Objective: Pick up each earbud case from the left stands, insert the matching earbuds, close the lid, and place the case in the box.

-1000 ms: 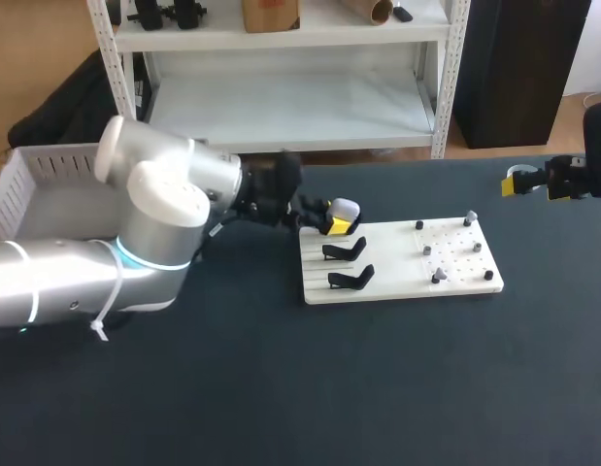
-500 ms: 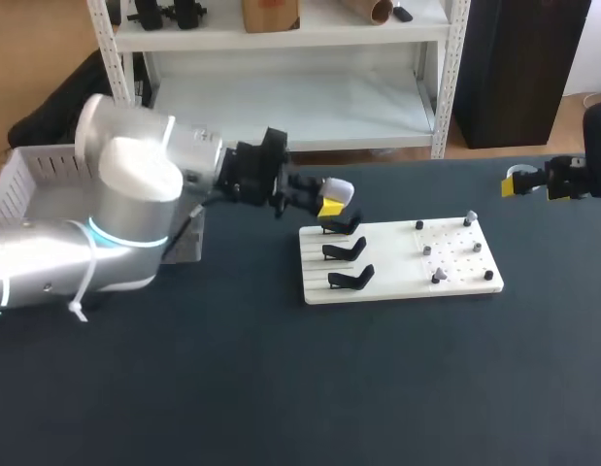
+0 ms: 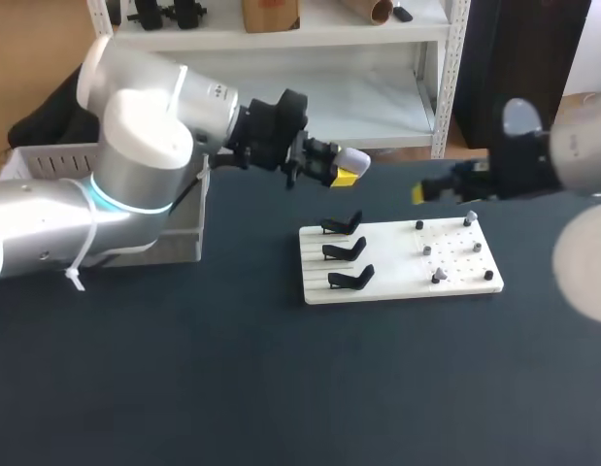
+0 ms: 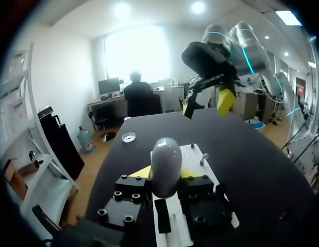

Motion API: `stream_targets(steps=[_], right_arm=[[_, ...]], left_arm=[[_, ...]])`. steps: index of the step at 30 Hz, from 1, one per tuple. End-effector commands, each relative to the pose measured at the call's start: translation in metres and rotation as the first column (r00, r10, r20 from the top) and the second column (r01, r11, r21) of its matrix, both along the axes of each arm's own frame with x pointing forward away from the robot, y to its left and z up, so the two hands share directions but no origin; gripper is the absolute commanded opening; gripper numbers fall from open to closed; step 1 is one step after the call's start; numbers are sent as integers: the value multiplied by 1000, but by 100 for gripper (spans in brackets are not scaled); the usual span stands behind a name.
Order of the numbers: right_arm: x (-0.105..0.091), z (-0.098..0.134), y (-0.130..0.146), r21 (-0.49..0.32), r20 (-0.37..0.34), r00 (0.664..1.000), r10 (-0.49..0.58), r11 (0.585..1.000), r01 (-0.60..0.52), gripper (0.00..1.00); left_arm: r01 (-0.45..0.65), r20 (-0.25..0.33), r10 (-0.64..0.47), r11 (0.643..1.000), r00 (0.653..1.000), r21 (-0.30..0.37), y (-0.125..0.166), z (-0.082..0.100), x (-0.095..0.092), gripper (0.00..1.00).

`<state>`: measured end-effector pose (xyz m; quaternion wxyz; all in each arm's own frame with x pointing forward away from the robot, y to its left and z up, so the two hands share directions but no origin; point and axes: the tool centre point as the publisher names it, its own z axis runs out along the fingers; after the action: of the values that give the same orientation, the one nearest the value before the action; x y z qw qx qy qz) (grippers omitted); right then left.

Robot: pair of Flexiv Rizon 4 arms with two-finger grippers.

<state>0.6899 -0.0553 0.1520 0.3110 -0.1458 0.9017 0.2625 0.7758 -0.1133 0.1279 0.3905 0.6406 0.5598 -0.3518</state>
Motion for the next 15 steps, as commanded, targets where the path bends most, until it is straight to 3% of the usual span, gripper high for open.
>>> stream_targets(steps=[1, 15], right_arm=[[7, -11, 26, 4, -5, 1000, 18, 1000, -18, 100], [22, -16, 47, 12, -29, 999, 42, 999, -42, 100]], left_arm=[[-1, 24, 1, 1000, 1000, 4, -3, 3, -7, 0], [51, 32, -50, 999, 998, -14, -10, 2, -25, 0]])
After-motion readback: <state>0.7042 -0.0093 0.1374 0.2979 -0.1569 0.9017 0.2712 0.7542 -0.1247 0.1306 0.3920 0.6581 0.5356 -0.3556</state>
